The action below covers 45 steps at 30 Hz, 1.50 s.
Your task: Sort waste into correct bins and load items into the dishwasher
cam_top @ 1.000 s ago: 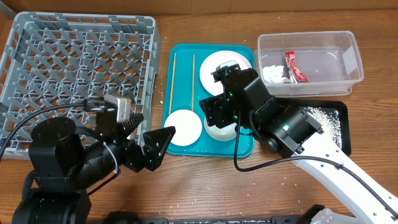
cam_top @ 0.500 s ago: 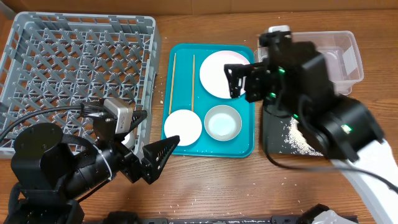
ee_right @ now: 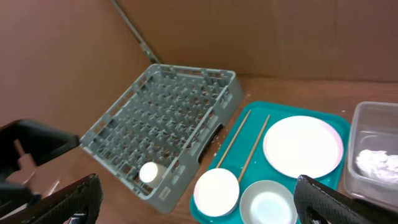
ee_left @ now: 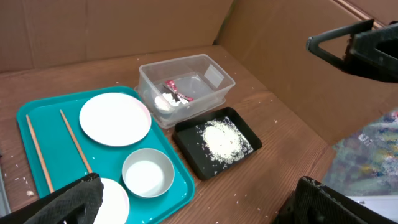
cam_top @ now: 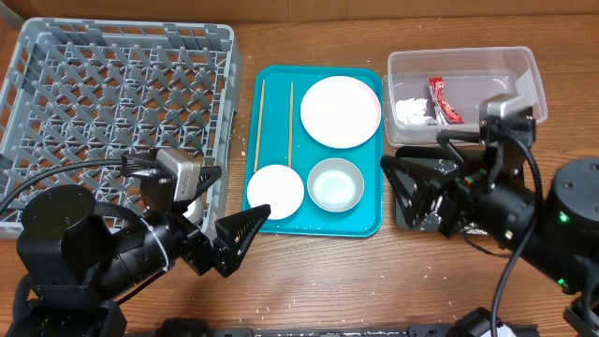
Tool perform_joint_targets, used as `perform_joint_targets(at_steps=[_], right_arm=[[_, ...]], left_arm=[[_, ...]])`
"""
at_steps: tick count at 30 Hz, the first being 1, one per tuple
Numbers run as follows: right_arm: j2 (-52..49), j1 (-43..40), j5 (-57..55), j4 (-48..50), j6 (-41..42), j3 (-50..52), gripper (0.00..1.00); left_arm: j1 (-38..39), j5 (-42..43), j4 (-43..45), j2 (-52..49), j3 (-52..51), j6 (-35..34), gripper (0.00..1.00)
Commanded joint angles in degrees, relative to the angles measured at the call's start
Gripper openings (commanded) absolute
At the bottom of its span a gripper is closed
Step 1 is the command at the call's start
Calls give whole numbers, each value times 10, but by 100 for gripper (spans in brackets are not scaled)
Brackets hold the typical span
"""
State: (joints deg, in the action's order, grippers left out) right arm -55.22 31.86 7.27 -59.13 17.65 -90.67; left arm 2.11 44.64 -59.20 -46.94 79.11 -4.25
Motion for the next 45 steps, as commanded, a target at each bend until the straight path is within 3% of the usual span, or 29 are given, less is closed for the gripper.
perform_joint_targets(at_steps=[1,8,17,22,30,35,40,45], right_arm=[[3,0,1,-38,-12,-12,100],[2,0,-56,-143,-14,-12,100],[2,-1,-163,-151,-60,-1,100],[40,-38,-179,-29,-115,87,100],[172,-125,-175,228,-117,376,100],[278,-152,-173,265,-117,527,100],[416,-179,-171,393,-117,687,100],[510,-182,-171,428,-117,781,100]], left_arm=[[-2,10,-2,1,0,11,100],[-2,10,-2,1,0,11,100],[-2,10,-2,1,0,11,100],[-2,10,-2,1,0,11,100],[-2,10,-2,1,0,11,100],[-2,10,-2,1,0,11,100],[-2,10,-2,1,0,11,100],[-2,10,-2,1,0,11,100]])
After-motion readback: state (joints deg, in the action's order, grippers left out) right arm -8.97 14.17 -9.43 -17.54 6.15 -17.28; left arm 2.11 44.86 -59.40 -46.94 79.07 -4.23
